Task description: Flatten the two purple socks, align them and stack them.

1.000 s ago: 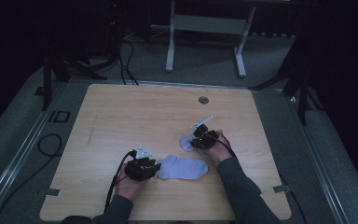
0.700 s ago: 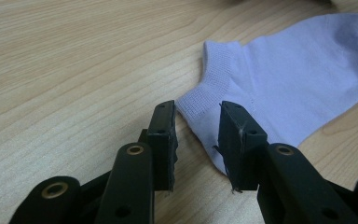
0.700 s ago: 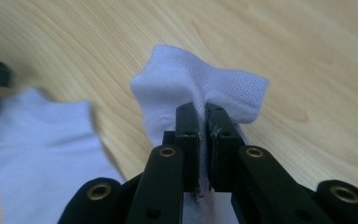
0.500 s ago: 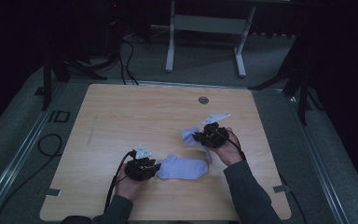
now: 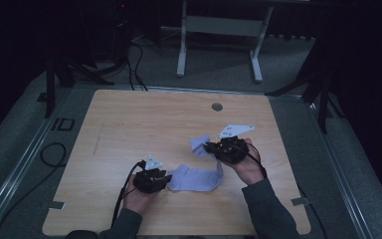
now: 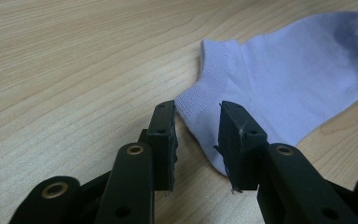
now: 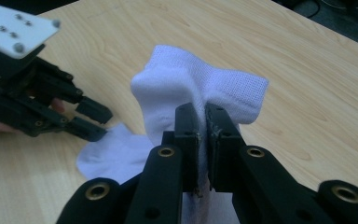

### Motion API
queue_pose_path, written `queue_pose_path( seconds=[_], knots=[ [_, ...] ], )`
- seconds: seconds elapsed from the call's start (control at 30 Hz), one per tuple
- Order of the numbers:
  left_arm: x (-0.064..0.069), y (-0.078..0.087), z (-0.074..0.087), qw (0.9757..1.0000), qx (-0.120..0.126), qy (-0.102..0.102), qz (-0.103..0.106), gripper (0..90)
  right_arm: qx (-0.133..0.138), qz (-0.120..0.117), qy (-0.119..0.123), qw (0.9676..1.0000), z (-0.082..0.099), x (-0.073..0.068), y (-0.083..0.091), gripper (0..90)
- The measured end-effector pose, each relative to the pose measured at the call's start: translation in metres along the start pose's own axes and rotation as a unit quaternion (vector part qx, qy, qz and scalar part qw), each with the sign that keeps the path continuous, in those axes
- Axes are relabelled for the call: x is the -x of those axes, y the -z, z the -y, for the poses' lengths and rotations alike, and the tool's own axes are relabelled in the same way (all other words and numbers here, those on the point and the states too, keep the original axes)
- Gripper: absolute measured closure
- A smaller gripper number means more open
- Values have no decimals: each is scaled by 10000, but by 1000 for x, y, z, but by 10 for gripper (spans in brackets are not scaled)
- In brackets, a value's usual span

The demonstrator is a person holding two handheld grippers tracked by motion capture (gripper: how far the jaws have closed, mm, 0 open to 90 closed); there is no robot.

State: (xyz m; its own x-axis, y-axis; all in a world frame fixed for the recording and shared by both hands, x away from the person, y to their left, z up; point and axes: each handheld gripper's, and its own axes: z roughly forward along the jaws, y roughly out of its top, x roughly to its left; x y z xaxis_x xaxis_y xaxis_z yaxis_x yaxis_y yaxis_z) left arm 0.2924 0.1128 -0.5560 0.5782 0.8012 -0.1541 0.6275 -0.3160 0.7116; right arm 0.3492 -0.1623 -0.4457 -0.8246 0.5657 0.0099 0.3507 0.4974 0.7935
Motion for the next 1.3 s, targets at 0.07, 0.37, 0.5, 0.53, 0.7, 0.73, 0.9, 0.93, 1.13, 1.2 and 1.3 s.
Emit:
queue_pose_path(
  seconds=[0.07,0.37,0.5,0.53,0.7,0.73,0.9,0.93,1.13,1.2,1.3],
  knots=[
    [1,0,0,10000,0,2,16,664,-33,-12,28,10000,2,-4,-1,840],
    [7,-6,2,9998,-119,-135,101,664,-219,-67,-5,9997,19,-12,-16,838],
    [8,-6,1,9997,-135,-157,107,665,-240,-103,-77,9996,26,-15,-22,838],
    [8,-6,1,9997,-139,-160,107,666,-244,-108,-105,9996,28,-16,-23,839],
    [10,-7,1,9996,-146,-220,33,678,-313,-191,-185,9992,37,-20,-34,839],
    [11,-7,1,9996,-136,-230,7,680,-319,-208,-204,9991,39,-21,-36,839],
    [12,-7,1,9994,-152,-299,-44,685,-400,-274,-314,9983,48,-24,-47,839],
    [12,-7,2,9995,-153,-290,-40,687,-416,-277,-329,9982,50,-24,-49,839],
    [10,-3,1,9998,-72,-187,22,683,-456,-323,-437,9975,57,-25,-55,839],
    [10,2,-1,9997,83,-159,164,683,-450,-346,-424,9975,58,-26,-55,839],
    [13,7,-5,9988,262,-194,369,681,-433,-356,-419,9975,58,-28,-56,840]
  ],
)
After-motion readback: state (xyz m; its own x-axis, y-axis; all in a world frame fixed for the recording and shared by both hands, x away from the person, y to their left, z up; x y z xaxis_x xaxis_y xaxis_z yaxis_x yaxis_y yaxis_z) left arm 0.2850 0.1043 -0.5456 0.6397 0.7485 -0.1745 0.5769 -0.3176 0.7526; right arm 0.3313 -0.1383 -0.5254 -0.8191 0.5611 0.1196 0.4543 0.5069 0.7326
